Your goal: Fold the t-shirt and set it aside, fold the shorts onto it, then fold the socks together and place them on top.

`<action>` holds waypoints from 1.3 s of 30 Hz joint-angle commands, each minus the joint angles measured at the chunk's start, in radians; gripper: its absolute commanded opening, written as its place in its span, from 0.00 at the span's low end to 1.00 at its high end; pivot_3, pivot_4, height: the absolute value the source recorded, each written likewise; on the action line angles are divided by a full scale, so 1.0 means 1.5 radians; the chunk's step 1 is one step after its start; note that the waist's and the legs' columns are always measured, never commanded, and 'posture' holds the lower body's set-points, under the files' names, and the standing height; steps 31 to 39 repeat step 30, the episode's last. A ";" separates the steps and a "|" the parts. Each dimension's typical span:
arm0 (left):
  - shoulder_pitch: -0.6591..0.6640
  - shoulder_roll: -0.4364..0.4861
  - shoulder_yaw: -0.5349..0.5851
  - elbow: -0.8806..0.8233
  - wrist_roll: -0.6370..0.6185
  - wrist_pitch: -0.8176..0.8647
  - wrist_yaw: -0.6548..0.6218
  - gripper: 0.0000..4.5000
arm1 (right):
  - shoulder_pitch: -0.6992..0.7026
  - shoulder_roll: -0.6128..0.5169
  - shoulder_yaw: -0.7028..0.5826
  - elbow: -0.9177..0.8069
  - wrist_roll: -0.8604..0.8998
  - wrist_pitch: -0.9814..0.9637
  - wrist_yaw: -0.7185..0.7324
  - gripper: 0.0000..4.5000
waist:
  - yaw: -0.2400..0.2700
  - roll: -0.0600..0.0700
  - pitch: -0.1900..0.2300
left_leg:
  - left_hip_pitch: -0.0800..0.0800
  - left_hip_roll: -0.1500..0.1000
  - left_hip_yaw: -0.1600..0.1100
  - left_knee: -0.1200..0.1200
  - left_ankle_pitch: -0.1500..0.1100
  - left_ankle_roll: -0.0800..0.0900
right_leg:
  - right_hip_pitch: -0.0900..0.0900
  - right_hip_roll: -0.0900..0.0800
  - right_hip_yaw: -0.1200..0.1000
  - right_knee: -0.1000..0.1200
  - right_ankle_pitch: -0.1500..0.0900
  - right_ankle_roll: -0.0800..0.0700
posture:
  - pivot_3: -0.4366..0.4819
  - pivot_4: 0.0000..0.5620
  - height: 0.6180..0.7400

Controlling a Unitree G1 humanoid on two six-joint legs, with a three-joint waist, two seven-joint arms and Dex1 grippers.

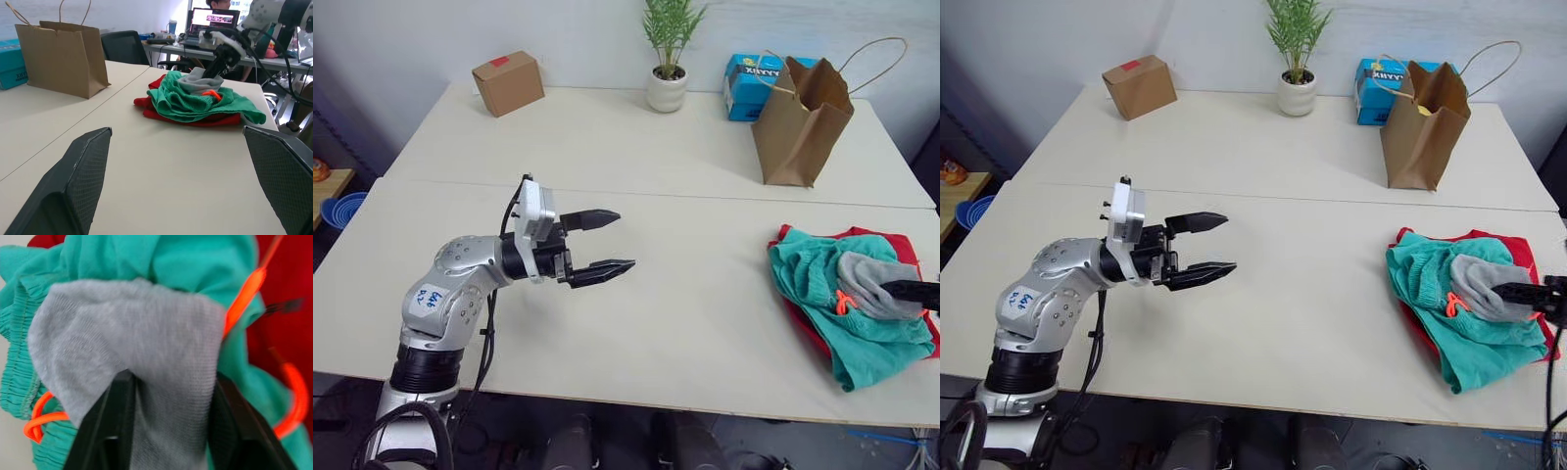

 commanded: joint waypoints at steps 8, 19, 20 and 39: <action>0.077 0.105 0.029 0.010 0.052 -0.061 -0.050 1.00 | 0.067 -0.106 -0.129 -0.055 -0.058 -0.329 0.265 1.00 | -0.005 0.002 0.001 | 0.001 0.000 0.001 0.000 0.000 0.000 | 0.000 0.000 0.000 0.000 0.000 0.000 | 0.48 0.27 1.00; 0.279 0.166 0.140 0.013 0.180 -0.205 0.018 1.00 | 0.040 0.300 0.014 -0.439 -0.135 -0.647 0.173 1.00 | -0.017 0.000 0.005 | 0.000 0.002 0.000 -0.001 0.000 -0.003 | -0.003 0.000 0.000 0.002 -0.001 -0.002 | 0.48 0.27 1.00; 0.300 0.170 0.147 0.018 0.193 -0.222 0.020 1.00 | 0.039 0.323 0.047 -0.447 -0.154 -0.678 0.181 1.00 | -0.013 0.000 0.005 | -0.001 0.001 0.000 -0.001 0.000 -0.002 | -0.003 -0.001 0.000 0.002 -0.001 -0.002 | 0.48 0.27 1.00; 0.402 0.108 0.170 0.092 0.315 -0.386 0.144 1.00 | 0.072 0.516 0.150 -0.273 -0.300 -1.000 0.095 1.00 | -0.012 -0.003 0.004 | 0.000 0.000 -0.001 0.000 -0.003 0.003 | 0.000 -0.004 -0.002 0.001 0.000 -0.002 | 0.48 0.27 1.00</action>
